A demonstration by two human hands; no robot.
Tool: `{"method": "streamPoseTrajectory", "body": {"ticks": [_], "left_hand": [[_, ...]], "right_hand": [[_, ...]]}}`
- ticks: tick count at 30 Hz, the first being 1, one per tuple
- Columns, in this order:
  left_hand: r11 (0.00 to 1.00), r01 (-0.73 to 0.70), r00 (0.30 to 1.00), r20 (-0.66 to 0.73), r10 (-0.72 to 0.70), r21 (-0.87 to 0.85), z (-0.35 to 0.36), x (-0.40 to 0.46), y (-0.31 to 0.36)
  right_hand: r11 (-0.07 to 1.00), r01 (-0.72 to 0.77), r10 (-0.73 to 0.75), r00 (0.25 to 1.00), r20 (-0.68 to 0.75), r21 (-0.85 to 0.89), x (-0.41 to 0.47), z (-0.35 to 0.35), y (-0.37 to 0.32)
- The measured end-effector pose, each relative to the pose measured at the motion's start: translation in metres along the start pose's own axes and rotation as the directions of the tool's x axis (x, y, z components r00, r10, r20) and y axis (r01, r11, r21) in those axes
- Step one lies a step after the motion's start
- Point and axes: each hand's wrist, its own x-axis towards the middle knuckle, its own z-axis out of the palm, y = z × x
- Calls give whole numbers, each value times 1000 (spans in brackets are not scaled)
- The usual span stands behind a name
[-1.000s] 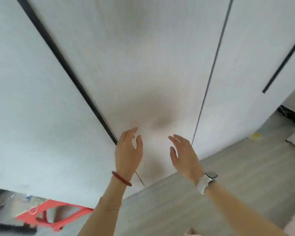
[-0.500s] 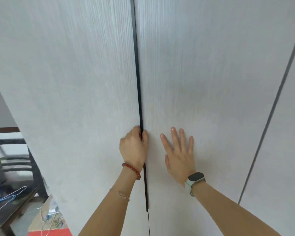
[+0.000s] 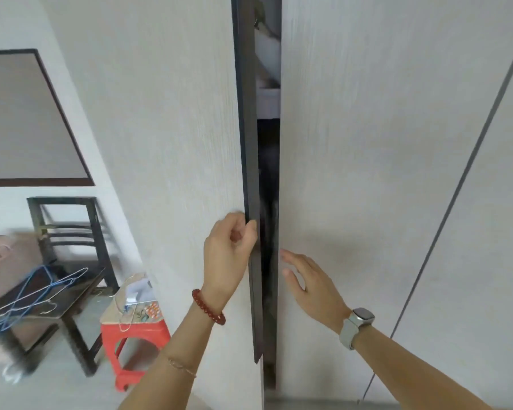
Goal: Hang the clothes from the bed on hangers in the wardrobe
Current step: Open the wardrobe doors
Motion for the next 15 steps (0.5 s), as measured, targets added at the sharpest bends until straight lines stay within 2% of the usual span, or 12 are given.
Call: {"method": "streamPoseTrajectory", "body": {"ticks": [4,7,10,12,15], "left_hand": [[999,41,999,-17,-41,11,-72,-39,5],[997,65,994,-87,-61,50,-120,-65,6],[988,99,958,-279,-62,121,-163,-89,3],[968,117,891,-454,-4,221,-185,-100,1],[929,145,849,-525,61,341,-205,-109,0]], "right_hand": [[990,91,-109,979,170,110,-25,50,-45],[963,179,-228,941,251,203,-32,90,-87],[926,203,-304,899,314,317,-39,123,-126],[909,255,-371,857,359,331,-38,140,-145],[888,321,-437,812,386,330,-32,156,-166]]}}
